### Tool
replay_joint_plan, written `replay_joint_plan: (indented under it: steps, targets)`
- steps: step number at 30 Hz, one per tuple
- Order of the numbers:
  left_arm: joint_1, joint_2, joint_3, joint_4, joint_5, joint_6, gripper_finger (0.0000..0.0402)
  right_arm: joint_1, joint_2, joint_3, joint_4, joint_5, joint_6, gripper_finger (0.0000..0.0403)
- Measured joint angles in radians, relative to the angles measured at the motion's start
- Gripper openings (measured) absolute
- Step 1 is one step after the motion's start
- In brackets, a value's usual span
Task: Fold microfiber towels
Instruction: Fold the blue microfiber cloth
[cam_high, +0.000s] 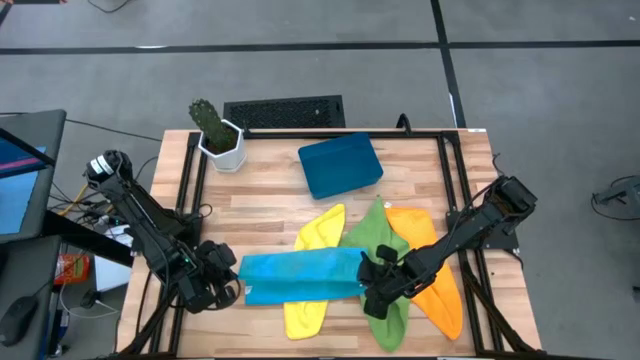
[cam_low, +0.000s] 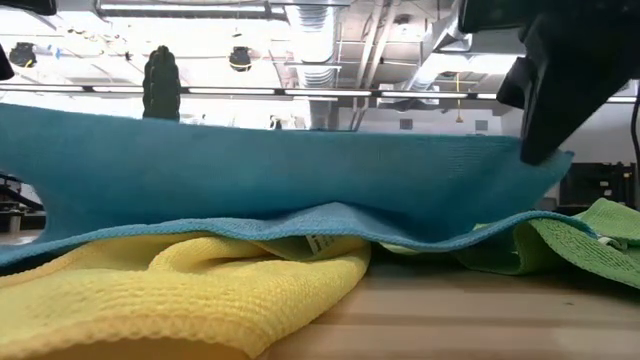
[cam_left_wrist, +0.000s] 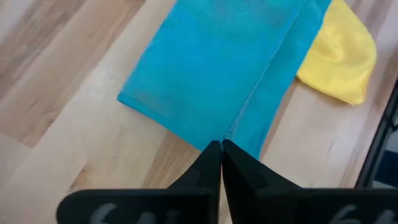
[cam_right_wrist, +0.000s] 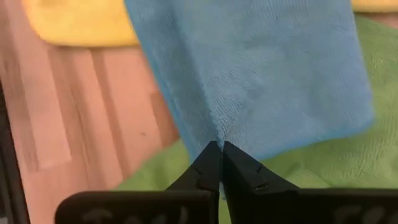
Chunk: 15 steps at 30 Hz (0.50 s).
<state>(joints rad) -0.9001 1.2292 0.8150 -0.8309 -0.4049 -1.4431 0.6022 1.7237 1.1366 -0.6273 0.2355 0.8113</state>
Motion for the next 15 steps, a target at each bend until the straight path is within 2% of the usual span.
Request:
replay_joint_plan:
  steps: [7,15]
  targets:
    - [0.000,0.000,0.000,0.087,0.000,0.093,0.0009,0.003,-0.002,-0.001,-0.005,-0.002,-0.008,0.0060]
    - [0.000,0.000,0.000,0.107,0.050,0.137,0.0072,0.014,-0.002,-0.001,0.015,-0.027,-0.034,0.0083]
